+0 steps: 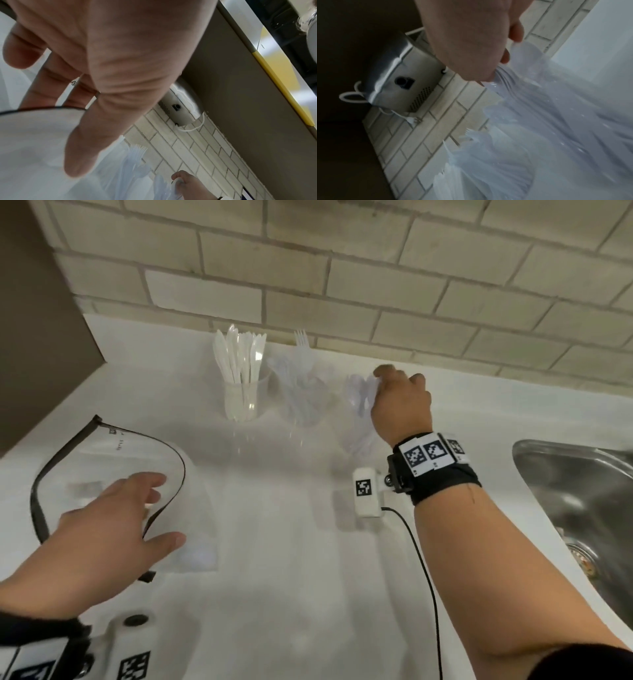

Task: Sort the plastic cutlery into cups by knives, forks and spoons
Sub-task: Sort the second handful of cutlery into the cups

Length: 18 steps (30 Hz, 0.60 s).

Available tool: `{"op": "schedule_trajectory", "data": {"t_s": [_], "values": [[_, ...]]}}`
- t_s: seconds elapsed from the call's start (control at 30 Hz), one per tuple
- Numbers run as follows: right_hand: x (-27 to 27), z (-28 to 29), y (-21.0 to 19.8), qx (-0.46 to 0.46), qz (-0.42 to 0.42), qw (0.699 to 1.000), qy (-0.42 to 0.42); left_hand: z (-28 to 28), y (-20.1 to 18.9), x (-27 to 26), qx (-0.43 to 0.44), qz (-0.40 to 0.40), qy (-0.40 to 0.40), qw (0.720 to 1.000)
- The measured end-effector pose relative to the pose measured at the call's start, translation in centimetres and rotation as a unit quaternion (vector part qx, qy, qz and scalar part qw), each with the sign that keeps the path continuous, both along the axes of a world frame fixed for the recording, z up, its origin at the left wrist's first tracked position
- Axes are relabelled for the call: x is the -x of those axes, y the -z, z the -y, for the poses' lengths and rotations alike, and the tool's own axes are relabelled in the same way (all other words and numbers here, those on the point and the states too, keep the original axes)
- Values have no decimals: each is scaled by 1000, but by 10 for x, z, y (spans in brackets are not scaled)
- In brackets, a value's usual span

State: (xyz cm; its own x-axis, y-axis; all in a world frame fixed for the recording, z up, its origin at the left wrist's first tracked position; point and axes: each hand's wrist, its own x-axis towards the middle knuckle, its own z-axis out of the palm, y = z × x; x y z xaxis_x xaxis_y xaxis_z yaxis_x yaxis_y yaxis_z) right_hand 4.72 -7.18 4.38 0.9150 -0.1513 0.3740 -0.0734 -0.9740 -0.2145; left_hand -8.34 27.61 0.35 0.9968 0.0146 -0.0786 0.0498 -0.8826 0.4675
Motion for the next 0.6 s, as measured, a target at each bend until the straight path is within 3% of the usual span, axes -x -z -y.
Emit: {"op": "schedule_trajectory", "data": {"t_s": [0.07,0.17,0.27,0.37,0.43,0.5,0.6], "values": [[-1,-3,10,68,-60,995,32,6,0,-4,-9,-11,17,1000],[-2,-10,8,79,-94,990,65,18,-5,-9,-12,-19,54,998],[8,-33,-2,46,4,997,55,30,-10,-11,-12,-28,73,997],[21,-75,-5,-19,99,990,-95,39,-12,-12,-7,-41,73,997],[32,-113,-2,-98,112,957,-248,41,-11,-12,-4,-44,72,996],[45,-151,0,-163,83,912,-366,41,-12,-12,-5,-43,68,997],[56,-195,3,-207,-70,869,-443,35,-14,-10,-11,-38,65,997]]}}
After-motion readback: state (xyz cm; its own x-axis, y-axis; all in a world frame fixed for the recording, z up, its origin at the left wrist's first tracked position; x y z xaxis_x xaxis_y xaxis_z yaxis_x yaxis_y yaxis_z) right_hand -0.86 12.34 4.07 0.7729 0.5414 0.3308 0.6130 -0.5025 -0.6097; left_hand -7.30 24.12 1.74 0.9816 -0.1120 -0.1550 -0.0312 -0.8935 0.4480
